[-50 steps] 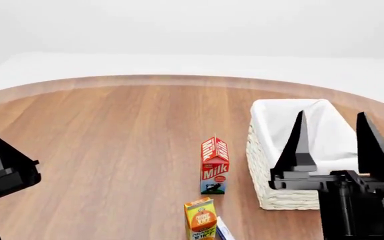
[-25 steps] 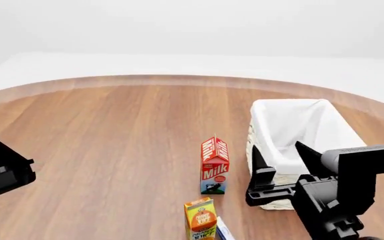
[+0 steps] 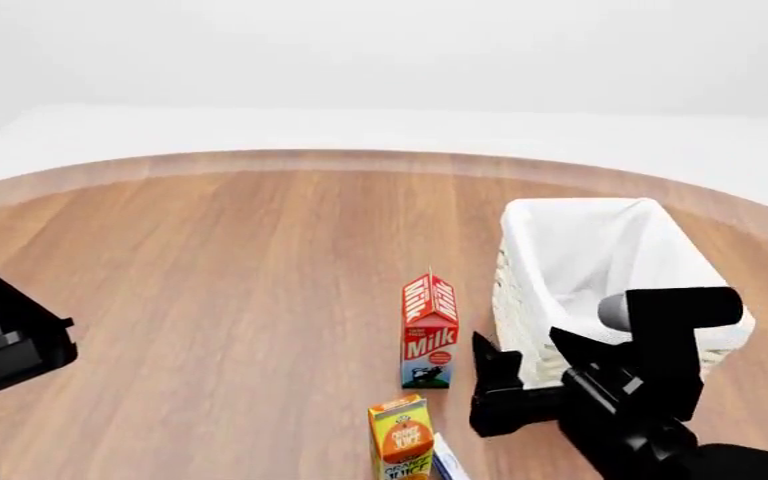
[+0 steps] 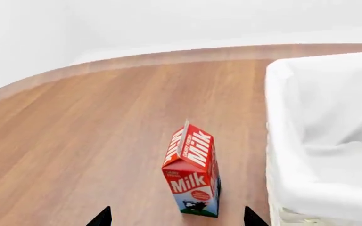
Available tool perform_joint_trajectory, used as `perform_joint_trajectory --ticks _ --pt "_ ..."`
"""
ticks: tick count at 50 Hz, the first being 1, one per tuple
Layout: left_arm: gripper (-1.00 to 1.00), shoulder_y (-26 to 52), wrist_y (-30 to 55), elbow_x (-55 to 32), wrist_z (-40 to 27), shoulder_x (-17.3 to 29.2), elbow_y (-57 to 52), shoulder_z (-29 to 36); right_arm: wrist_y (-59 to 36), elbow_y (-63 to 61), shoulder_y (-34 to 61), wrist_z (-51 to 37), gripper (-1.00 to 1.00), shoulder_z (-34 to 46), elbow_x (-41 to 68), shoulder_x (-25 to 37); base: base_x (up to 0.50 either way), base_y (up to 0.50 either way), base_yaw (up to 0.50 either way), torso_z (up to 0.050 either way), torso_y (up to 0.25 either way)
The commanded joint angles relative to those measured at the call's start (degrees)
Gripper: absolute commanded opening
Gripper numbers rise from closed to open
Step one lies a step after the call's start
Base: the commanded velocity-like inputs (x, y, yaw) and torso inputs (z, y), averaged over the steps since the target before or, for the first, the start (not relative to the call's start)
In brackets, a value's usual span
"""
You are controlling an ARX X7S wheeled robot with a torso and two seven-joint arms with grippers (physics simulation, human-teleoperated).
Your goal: Pick up the cream cheese box and the butter, and put them in the basket.
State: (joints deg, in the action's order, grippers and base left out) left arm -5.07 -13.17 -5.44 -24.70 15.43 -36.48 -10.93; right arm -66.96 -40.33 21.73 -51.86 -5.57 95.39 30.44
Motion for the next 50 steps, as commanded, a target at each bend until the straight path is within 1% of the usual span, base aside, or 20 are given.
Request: perform_joint_trajectory --ticks 1,10,14,22,27,38,45,50 --pt "1.00 -0.05 -0.46 0.32 1.14 -1.02 0.55 -1.27 -0.18 5.03 0.83 -1.88 1.00 1.04 3.23 -1.86 0.00 0.00 0.00 0.000 0.000" --pt "1.00 -0.16 -0.37 0.33 0.89 -0.82 0.42 -1.09 -0.43 6.43 -2.24 -1.07 1.00 2.43 1.09 -2.58 0.00 0.00 0.00 0.000 0.000" --pt "1.00 -0.30 -0.53 0.34 0.84 -0.77 0.53 -0.94 -0.32 7.27 -3.36 0.75 1.00 2.43 -1.27 -2.67 0.00 0.00 0.00 0.000 0.000" --pt "1.00 -0.19 -0.52 0.45 0.71 -0.61 0.81 -0.54 0.35 11.37 -2.73 5.13 1.00 3.45 -7.60 -2.98 0.00 0.00 0.00 0.000 0.000" --pt "1.00 -0.20 -0.55 0.43 0.60 -0.49 0.84 -0.43 0.49 11.36 -3.09 5.10 1.00 3.89 -7.94 -3.13 0.00 0.00 0.00 0.000 0.000" --pt "1.00 -0.25 -0.69 0.40 0.34 -0.21 0.93 -0.33 1.10 11.99 -5.42 8.10 1.00 5.63 -11.76 -3.17 0.00 0.00 0.00 0.000 0.000" --pt "1.00 -0.34 -0.74 0.45 0.23 -0.05 0.91 -0.13 1.67 12.04 -6.42 9.06 1.00 5.71 -12.92 -2.66 0.00 0.00 0.00 0.000 0.000" --pt "1.00 -0.28 -0.51 0.46 0.15 0.10 0.89 0.04 2.37 12.13 -7.07 9.30 1.00 4.39 -12.89 -1.56 0.00 0.00 0.00 0.000 0.000"
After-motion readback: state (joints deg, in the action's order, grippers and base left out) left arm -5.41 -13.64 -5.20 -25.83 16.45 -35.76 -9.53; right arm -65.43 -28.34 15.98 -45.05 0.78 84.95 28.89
